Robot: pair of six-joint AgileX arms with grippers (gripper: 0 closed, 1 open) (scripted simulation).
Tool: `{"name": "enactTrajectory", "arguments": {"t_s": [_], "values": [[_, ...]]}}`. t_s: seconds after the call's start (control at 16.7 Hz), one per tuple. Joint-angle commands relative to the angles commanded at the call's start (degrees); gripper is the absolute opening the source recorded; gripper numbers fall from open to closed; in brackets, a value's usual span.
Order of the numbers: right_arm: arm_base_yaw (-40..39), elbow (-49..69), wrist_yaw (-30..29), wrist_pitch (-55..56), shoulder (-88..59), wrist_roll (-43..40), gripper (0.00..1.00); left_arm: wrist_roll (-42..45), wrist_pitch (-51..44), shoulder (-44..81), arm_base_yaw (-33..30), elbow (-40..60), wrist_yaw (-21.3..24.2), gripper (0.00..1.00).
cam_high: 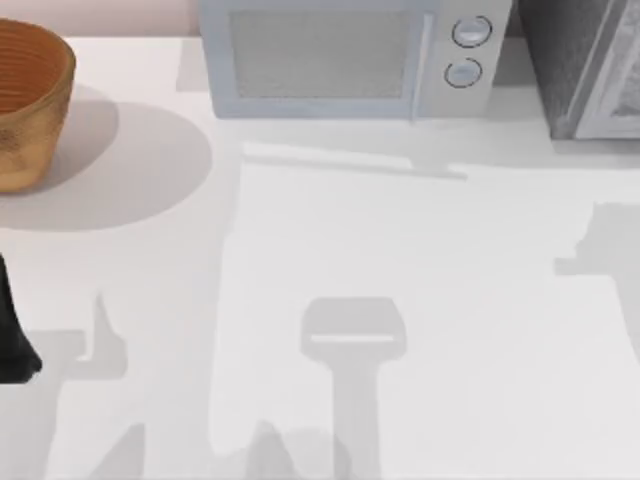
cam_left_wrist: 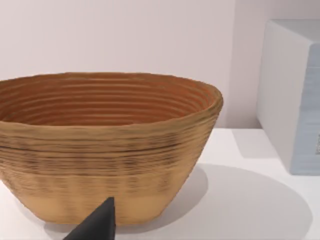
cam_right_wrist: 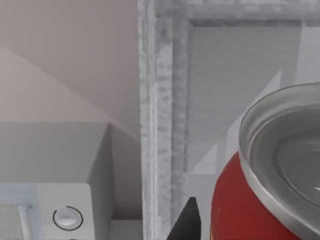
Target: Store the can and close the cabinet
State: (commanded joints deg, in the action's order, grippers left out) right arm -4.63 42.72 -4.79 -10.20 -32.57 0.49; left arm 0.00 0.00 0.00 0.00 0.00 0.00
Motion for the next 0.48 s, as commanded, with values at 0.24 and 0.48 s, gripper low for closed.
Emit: {"name": "enactTrajectory", "arguments": {"t_s": [0.24, 0.48], "values": [[-2.10, 20.09, -2.24, -4.86, -15.27, 0.18, 0.00, 0.00, 0.00, 0.00, 0.00, 0.00, 0.00, 1.00], [-4.01, 38.30, -4.27, -9.26, -29.11, 0.34, 0.00, 0.00, 0.00, 0.00, 0.00, 0.00, 0.00, 1.00]]}}
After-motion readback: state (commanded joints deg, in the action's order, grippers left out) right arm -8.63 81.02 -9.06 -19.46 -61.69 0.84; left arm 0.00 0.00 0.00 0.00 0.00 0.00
